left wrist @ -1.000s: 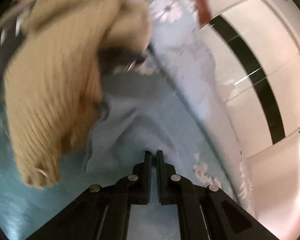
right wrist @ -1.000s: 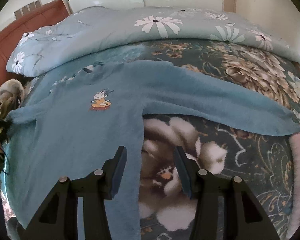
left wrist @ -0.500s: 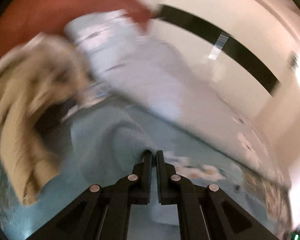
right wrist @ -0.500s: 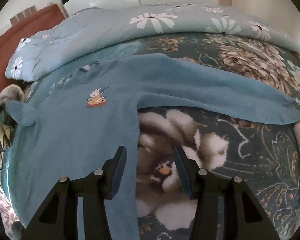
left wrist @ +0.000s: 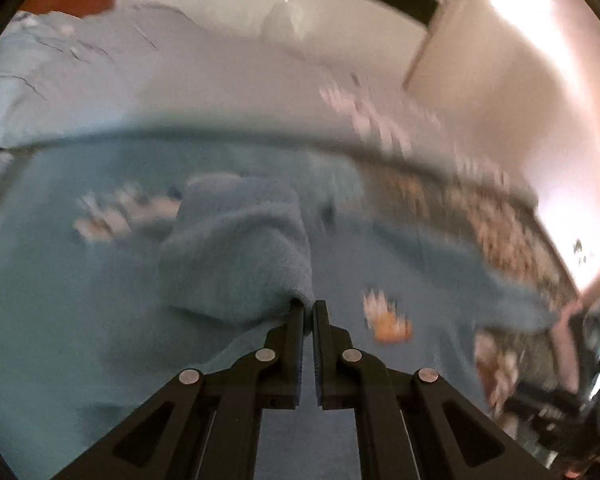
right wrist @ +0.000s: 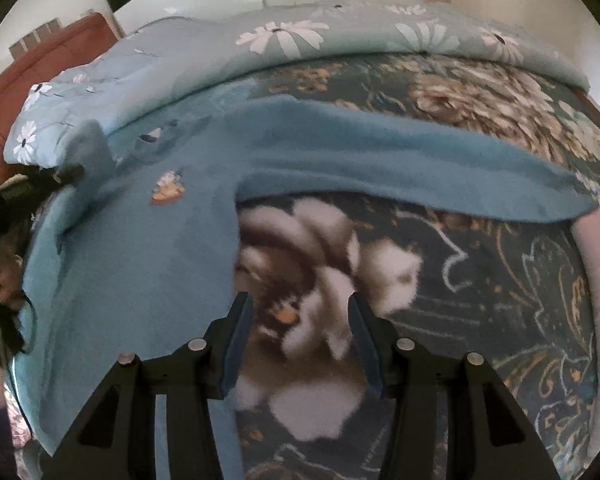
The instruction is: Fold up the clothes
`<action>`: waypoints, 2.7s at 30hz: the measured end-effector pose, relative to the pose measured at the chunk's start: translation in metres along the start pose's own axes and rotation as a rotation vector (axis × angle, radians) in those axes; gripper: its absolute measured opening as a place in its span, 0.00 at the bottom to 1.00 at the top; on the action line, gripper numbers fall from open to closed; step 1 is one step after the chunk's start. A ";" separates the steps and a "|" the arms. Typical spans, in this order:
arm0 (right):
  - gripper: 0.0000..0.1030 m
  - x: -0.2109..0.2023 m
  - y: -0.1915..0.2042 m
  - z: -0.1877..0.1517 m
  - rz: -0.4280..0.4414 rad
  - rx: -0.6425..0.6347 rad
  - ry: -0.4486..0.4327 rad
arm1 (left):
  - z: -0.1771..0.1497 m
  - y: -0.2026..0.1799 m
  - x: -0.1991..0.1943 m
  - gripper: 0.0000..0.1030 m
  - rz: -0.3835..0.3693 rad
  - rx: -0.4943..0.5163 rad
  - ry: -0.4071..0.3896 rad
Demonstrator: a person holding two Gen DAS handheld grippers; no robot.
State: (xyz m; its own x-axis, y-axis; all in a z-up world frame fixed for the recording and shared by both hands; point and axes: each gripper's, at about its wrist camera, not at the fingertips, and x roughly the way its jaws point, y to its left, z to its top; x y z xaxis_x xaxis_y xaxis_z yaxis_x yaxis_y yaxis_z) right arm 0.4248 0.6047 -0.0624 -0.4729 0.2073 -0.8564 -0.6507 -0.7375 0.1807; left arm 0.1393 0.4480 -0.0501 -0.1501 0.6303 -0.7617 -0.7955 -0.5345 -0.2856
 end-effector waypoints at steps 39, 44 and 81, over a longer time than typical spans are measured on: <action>0.05 0.118 0.241 0.114 0.096 -0.491 0.007 | -0.060 0.101 -0.033 0.42 0.187 -0.182 0.010; 0.05 0.086 0.187 0.140 0.237 -0.247 -0.052 | -0.056 0.098 -0.034 0.44 0.178 -0.184 0.010; 0.42 0.048 -0.028 0.084 0.362 0.250 -0.123 | -0.056 0.136 -0.036 0.46 0.094 -0.488 -0.040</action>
State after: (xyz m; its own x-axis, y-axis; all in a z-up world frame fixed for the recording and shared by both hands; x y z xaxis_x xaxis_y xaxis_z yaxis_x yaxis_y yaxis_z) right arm 0.3708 0.6894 -0.0681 -0.7539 0.0506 -0.6551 -0.5463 -0.6021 0.5822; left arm 0.0692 0.3217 -0.0941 -0.2380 0.5827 -0.7771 -0.4110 -0.7853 -0.4630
